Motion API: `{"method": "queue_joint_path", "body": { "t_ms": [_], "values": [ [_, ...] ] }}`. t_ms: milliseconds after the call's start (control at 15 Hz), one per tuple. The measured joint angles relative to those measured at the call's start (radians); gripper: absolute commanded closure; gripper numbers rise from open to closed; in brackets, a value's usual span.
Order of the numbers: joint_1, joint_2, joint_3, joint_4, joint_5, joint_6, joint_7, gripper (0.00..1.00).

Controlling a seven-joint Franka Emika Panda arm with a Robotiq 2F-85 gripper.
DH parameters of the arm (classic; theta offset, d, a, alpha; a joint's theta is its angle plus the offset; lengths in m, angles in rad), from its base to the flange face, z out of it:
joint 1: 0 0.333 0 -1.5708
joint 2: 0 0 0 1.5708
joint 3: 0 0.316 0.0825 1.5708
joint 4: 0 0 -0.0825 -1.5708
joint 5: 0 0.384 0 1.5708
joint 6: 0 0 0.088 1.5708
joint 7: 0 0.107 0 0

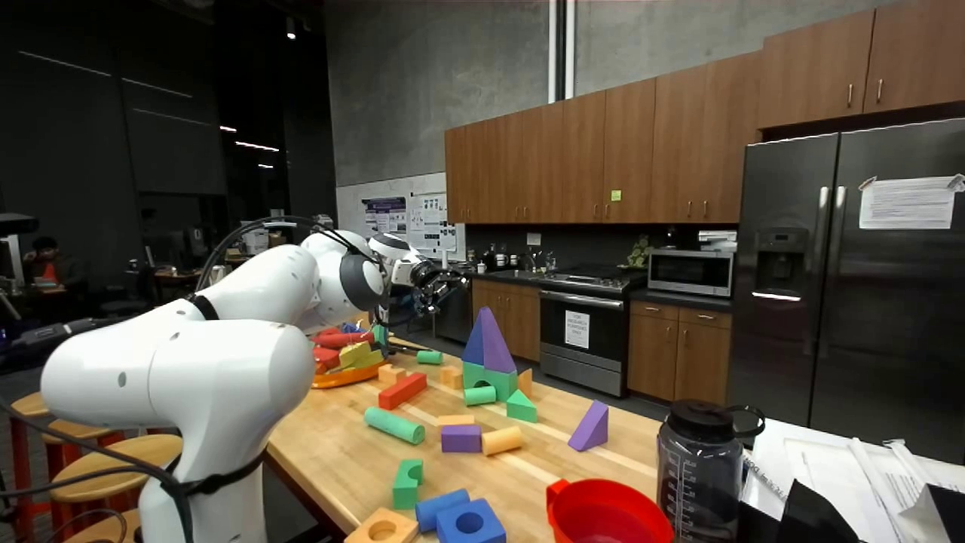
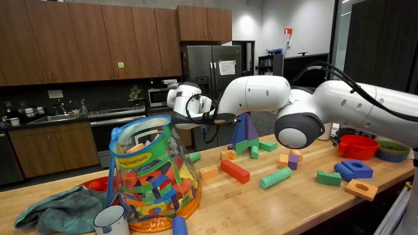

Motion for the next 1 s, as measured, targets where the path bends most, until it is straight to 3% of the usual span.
{"method": "queue_joint_path", "body": {
  "t_ms": [800,1000],
  "values": [
    [0.0,0.003,0.003,-0.001,0.0,0.0,-0.001,0.0],
    [0.004,0.005,-0.041,0.0,0.02,0.037,0.0,0.0]
  ]
}}
